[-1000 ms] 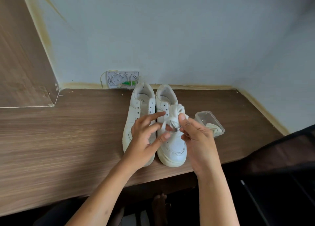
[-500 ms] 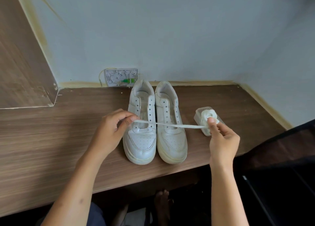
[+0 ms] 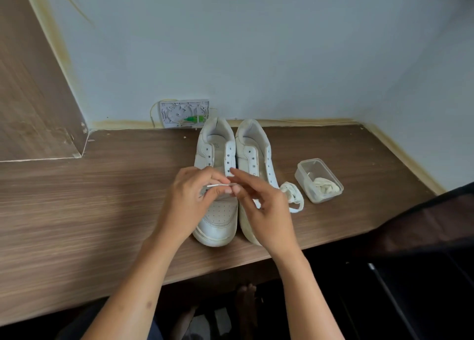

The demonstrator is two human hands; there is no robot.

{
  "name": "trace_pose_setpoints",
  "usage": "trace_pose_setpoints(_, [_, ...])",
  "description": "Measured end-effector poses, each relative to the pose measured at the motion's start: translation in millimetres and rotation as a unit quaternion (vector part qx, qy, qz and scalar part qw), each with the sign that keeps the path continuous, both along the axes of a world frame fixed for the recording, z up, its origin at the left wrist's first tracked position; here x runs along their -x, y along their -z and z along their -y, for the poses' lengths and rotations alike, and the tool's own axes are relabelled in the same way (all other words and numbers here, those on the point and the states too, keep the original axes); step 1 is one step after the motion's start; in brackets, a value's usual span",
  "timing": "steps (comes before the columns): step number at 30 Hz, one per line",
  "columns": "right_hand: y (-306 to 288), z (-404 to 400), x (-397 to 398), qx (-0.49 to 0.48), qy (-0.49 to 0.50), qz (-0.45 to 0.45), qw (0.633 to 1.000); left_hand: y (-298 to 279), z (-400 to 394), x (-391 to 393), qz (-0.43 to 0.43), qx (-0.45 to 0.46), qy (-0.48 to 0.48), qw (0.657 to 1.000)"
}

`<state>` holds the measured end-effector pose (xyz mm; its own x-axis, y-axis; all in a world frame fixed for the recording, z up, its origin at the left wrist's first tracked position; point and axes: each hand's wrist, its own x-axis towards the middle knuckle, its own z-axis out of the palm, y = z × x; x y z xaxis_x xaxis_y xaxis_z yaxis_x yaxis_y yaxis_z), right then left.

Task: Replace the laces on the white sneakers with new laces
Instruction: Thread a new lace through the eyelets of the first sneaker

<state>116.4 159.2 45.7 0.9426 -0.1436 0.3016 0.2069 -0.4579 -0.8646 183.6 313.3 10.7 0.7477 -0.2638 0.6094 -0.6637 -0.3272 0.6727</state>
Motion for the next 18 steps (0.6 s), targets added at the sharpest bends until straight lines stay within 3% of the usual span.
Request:
trace_pose_setpoints(4, [4, -1, -5, 0.001, -0.002, 0.02, 1.0, 2, 2, -7, 0.025, 0.017, -0.01, 0.999])
trace_pose_setpoints(8, [11, 5, -10, 0.082, 0.044, 0.013, 0.996, 8, 2, -14, 0.011, -0.009, -0.01, 1.0])
trace_pose_setpoints(14, [18, 6, -13, 0.153, 0.123, 0.019, 0.98, 8, 0, -10, 0.011, -0.115, -0.158, 0.981])
trace_pose_setpoints(18, [18, 6, -13, 0.188, 0.105, 0.01, 0.976, 8, 1, -9, -0.007, -0.157, -0.161, 0.974])
